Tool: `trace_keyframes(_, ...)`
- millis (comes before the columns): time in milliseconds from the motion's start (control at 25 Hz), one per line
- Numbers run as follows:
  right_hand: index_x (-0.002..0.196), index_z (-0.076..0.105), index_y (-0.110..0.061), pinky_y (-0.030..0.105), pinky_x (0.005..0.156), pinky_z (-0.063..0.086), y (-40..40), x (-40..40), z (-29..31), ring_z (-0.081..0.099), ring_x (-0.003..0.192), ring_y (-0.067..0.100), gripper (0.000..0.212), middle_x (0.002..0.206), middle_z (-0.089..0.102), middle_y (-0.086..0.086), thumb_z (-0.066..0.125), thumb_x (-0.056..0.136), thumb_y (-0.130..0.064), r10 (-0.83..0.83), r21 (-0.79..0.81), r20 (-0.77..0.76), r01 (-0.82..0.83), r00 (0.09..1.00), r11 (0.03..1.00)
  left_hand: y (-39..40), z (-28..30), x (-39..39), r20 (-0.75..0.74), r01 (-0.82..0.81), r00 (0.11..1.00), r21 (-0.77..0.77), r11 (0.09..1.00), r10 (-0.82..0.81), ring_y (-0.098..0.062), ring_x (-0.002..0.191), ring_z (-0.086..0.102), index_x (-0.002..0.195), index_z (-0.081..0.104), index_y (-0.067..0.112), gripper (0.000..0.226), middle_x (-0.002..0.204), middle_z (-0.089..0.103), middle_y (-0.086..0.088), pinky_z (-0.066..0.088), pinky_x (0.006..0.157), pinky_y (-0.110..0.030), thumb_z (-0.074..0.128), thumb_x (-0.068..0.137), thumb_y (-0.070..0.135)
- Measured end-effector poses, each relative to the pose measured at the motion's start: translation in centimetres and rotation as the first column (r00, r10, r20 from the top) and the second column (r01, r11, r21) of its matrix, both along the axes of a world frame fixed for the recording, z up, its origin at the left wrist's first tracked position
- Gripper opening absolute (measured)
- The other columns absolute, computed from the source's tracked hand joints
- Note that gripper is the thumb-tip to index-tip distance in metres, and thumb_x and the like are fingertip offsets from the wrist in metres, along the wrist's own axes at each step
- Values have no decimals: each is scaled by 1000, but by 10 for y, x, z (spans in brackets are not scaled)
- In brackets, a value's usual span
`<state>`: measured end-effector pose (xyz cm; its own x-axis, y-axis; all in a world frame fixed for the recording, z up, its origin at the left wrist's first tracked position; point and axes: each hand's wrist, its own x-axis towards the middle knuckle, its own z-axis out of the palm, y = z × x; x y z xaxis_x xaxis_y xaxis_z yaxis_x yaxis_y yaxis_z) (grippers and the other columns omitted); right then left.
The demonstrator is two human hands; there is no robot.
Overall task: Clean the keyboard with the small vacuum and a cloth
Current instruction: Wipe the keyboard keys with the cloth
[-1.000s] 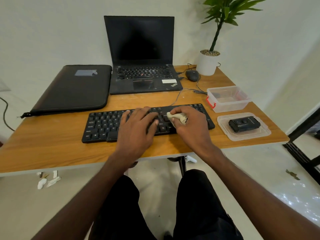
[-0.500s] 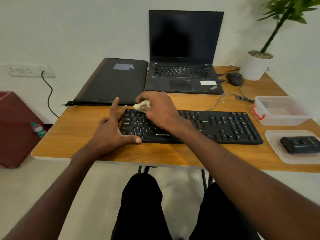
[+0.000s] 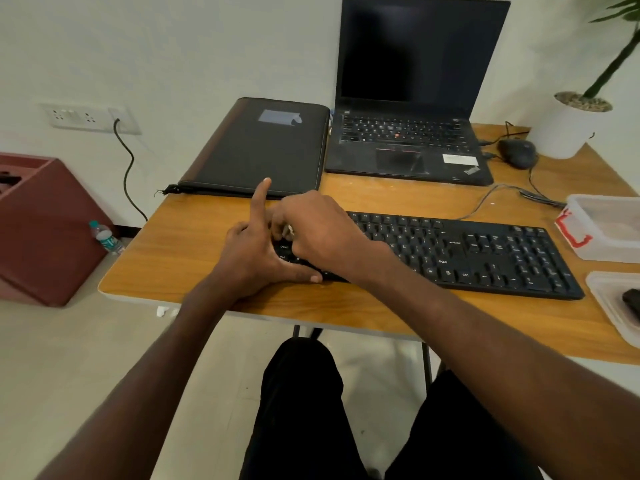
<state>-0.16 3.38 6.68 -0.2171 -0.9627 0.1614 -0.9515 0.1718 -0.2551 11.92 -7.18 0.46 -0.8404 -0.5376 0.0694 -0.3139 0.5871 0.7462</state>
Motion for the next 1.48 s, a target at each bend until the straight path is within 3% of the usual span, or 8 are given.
trace_keyframes(120, 89, 74, -23, 26, 71, 53, 9, -9, 10, 66, 85, 10, 19, 90, 72, -9, 71, 85, -5, 139, 11, 40, -140, 989, 990, 4, 5, 1, 0, 5, 1000, -12, 1000, -5, -31, 149, 43, 166, -13, 40, 168, 151, 56, 3, 29, 125, -56, 95, 42, 76)
trace_keyframes(240, 99, 74, -22, 23, 77, 42, -2, -20, 14, 63, 94, 12, 16, 98, 70, -6, 68, 90, -9, 116, 19, -121, -115, 986, 993, 6, 9, 1, 10, 18, 1000, -17, 1000, -17, -26, 152, 37, 167, -12, 35, 165, 162, 47, 2, 22, 126, -49, 94, 45, 71)
trace_keyframes(600, 107, 79, -24, 33, 87, 52, 56, -82, -7, 69, 103, 19, 26, 111, 75, -1, 70, 91, -6, -347, -94, -25, 343, 938, 935, -2, 4, -1, 55, 31, 998, -52, 998, -28, -25, 151, 40, 162, -1, 45, 162, 165, 40, 14, 26, 127, -58, 80, 31, 97)
trace_keyframes(1000, 114, 72, -14, 36, 75, 50, 136, -94, -11, 65, 100, 28, 23, 119, 68, 10, 73, 91, -14, -768, -98, -28, 763, 640, 639, 2, 6, -1, 70, 42, 997, -86, 995, -36, -24, 149, 42, 161, 10, 38, 152, 165, 41, 11, 25, 127, -57, 88, 40, 87)
trace_keyframes(1080, 111, 67, -11, 35, 71, 46, 128, -72, -6, 59, 90, 26, 21, 116, 61, 11, 73, 92, -17, -740, -58, -72, 738, 669, 673, 3, 7, -2, 77, 42, 996, -80, 996, -36, -23, 150, 39, 161, 11, 36, 150, 164, 41, 12, 23, 128, -55, 91, 42, 82)
trace_keyframes(1240, 122, 70, -20, 34, 90, 51, 71, -23, -3, 62, 105, 18, 33, 118, 69, 0, 76, 90, -18, -357, -154, 66, 363, 932, 919, -3, 10, 1, 115, 82, 990, 2, 997, -81, -19, 151, 32, 162, 0, 44, 156, 167, 36, 16, 21, 129, -56, 97, 43, 74)
trace_keyframes(1360, 119, 73, -19, 31, 87, 53, 22, -9, 2, 65, 106, 17, 32, 114, 73, 0, 77, 88, -14, -245, -178, 116, 263, 963, 948, -10, 14, 6, 145, 127, 979, 120, 985, -144, -28, 158, 27, 157, -8, 59, 160, 171, 30, 14, 28, 126, -63, 101, 40, 73)
trace_keyframes(1480, 102, 78, -20, 28, 78, 55, 4, 10, 0, 69, 91, 14, 20, 98, 75, -2, 76, 85, -10, -139, -148, 135, 158, 981, 976, -8, 10, 6, 126, 80, 988, 85, 993, -90, -33, 154, 36, 161, -6, 53, 161, 165, 42, 2, 34, 123, -62, 100, 41, 74)
